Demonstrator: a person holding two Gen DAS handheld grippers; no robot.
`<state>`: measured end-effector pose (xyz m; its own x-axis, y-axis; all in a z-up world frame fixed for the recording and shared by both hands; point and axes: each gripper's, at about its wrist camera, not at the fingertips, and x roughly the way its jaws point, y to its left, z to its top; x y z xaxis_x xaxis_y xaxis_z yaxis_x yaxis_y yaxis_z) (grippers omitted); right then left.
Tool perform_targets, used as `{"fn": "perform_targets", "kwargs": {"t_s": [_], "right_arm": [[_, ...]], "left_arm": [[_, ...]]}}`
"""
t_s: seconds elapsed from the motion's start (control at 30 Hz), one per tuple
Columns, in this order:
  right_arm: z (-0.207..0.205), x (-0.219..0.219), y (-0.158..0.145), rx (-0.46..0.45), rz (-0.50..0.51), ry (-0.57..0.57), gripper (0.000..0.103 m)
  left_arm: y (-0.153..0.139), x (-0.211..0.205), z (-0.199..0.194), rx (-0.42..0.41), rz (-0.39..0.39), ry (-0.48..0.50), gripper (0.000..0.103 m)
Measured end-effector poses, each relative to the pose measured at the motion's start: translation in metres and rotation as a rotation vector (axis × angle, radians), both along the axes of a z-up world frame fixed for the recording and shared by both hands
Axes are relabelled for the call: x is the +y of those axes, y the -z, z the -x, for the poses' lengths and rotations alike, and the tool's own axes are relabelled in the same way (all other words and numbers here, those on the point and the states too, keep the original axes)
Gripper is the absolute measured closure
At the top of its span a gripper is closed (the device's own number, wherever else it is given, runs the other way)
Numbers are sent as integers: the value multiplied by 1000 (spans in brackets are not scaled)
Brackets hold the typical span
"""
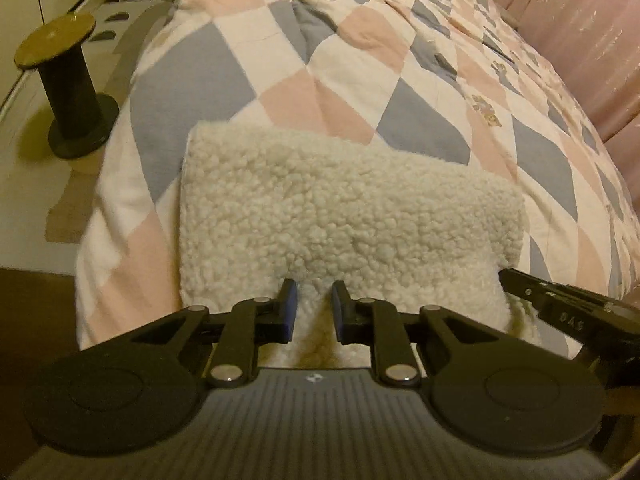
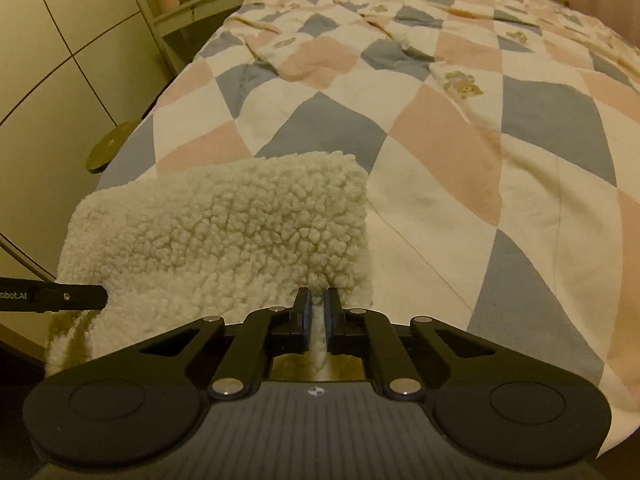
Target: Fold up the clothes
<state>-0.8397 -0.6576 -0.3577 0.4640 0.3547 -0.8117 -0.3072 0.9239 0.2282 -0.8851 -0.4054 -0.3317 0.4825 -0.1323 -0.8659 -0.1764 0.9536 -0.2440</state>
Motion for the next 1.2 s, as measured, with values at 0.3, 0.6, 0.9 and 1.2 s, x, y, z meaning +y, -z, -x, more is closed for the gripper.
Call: {"fn": "perform_targets", "kwargs": {"t_s": [0.3, 0.6, 0.9, 1.2], "right_arm": [[-37, 15, -40, -145, -24, -24, 91], [-55, 32, 12, -64, 103, -117, 100], [-17, -1, -56, -35, -45, 32, 75], [70, 0, -91, 70, -68, 105, 32]], "left_arm": [[-10, -29, -50, -39, -70, 84, 87], [16, -40, -56, 3, -147, 105, 84], [-47, -33, -20, 37, -174, 52, 47], [-104, -30, 39, 44, -229, 21, 12]]}}
